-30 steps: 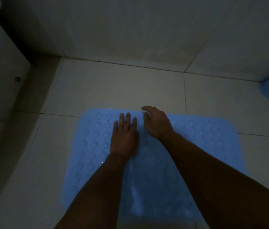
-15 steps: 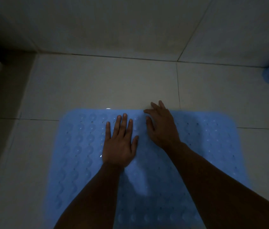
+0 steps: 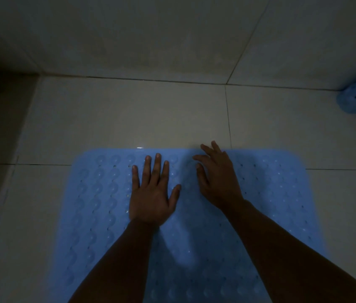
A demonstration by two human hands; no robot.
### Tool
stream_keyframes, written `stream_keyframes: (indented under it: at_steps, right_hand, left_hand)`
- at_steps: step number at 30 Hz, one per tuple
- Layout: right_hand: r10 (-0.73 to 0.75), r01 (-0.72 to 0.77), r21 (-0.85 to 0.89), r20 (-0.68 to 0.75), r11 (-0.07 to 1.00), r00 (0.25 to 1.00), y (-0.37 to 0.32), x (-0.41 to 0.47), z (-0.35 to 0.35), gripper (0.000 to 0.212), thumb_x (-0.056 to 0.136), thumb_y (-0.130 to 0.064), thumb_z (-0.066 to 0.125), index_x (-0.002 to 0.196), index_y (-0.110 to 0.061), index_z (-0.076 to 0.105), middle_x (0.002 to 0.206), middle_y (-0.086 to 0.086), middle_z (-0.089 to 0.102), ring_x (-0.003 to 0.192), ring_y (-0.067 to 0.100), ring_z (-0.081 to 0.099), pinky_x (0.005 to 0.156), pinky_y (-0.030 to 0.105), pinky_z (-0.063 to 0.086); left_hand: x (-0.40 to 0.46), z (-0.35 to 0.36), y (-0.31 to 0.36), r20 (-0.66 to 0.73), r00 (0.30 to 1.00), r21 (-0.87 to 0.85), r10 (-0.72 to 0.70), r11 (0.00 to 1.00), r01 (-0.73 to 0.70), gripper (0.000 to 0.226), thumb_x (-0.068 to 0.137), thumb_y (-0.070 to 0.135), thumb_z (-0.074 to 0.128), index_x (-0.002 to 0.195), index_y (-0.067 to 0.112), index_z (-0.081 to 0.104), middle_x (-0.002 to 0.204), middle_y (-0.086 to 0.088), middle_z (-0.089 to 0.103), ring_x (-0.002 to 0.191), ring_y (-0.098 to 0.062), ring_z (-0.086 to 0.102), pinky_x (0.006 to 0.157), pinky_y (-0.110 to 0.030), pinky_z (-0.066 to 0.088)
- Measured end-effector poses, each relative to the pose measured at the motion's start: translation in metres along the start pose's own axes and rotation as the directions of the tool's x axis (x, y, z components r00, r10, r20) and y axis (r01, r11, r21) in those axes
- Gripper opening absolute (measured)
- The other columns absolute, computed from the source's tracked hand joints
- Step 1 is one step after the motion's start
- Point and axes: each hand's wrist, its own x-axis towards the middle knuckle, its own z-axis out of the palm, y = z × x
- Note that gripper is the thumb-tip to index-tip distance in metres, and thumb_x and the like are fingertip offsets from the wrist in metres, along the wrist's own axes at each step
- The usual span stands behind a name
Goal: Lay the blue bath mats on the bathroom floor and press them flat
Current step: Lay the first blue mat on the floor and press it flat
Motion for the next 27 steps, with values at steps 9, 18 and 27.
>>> stream_keyframes:
  at_steps: [9,18,27]
  right_hand:
    - [0.038,-0.034,-0.082,0.04,0.996,0.998,0.002,-0.016,-0.019,0.045,0.098,-0.038,0.037,0.124,-0.018,0.068,0.148,0.009,0.054,0.149,0.031,0.035,0.118,0.059,0.029]
    - [0.209,-0.09,-0.325,0.354,0.941,0.912,-0.039,-0.011,-0.01,0.082,0.09,-0.054,0.008,0.154,-0.014,0.038,0.165,0.014,0.027,0.155,0.033,0.019,0.121,0.062,0.021]
    - [0.12,-0.021,-0.425,0.207,0.905,0.971,-0.024,-0.023,0.04,0.074,0.101,-0.05,0.025,0.162,-0.01,0.01,0.17,0.016,-0.001,0.157,0.031,-0.006,0.125,0.059,0.005]
  left_hand:
    - [0.006,-0.018,0.008,0.123,0.992,-0.13,-0.041,0.99,0.057,0.086,0.095,0.071,0.019,0.163,0.02,0.024,0.173,-0.004,0.007,0.16,-0.026,-0.003,0.128,-0.056,0.001]
    - [0.029,-0.088,0.009,0.222,0.969,-0.093,-0.106,0.987,0.13,0.063,0.104,0.039,0.036,0.162,0.017,0.024,0.168,-0.006,0.027,0.158,-0.028,0.014,0.127,-0.05,0.019]
    - [0.025,-0.043,0.018,-0.001,0.999,-0.087,-0.046,0.995,0.046,0.063,0.098,0.039,0.039,0.154,0.011,0.044,0.163,-0.015,0.037,0.155,-0.04,0.023,0.117,-0.058,0.034]
